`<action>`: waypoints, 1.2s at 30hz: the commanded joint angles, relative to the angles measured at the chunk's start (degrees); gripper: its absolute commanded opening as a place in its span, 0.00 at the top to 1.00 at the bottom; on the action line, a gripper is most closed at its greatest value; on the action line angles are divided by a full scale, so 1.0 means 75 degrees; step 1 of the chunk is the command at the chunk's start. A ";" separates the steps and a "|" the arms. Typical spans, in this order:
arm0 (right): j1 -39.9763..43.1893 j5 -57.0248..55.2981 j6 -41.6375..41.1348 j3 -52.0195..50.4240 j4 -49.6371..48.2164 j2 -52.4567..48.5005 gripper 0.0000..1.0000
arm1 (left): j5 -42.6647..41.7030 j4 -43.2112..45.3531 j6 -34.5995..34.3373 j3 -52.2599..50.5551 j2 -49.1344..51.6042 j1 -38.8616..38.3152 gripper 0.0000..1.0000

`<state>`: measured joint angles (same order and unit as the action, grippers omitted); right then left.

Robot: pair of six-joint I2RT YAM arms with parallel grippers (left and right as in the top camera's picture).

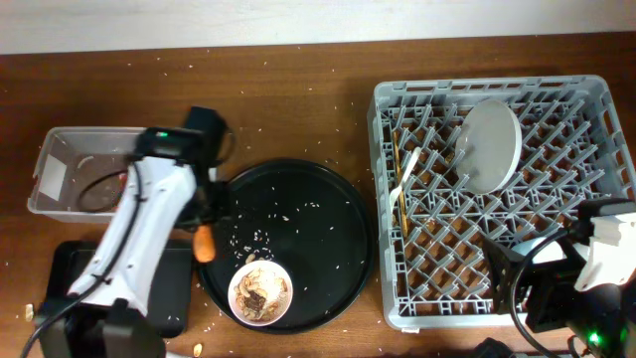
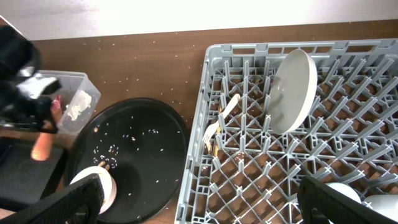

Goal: Sort waste into correct bins and load items into the dishwasher rack

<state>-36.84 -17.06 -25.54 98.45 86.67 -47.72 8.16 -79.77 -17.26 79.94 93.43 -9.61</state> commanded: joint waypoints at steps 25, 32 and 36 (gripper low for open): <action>-0.0038 -0.0020 -0.0061 0.0023 -0.0015 0.0009 0.02 | -0.1303 0.1958 -0.0571 -0.2285 -0.0306 -0.3666 0.54; -0.0038 -0.0079 -0.0061 0.0023 -0.0017 0.0009 0.02 | -0.1594 0.2314 -0.1297 -0.2795 0.0799 -0.4389 0.79; -0.0038 -0.0087 -0.0061 0.0023 -0.0015 0.0009 0.02 | -0.1341 0.2696 -0.1291 -0.2885 0.0781 -0.4368 1.00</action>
<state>-36.84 -17.10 -25.54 98.45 86.61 -47.72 -2.59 -58.89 -27.14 56.58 98.98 -42.78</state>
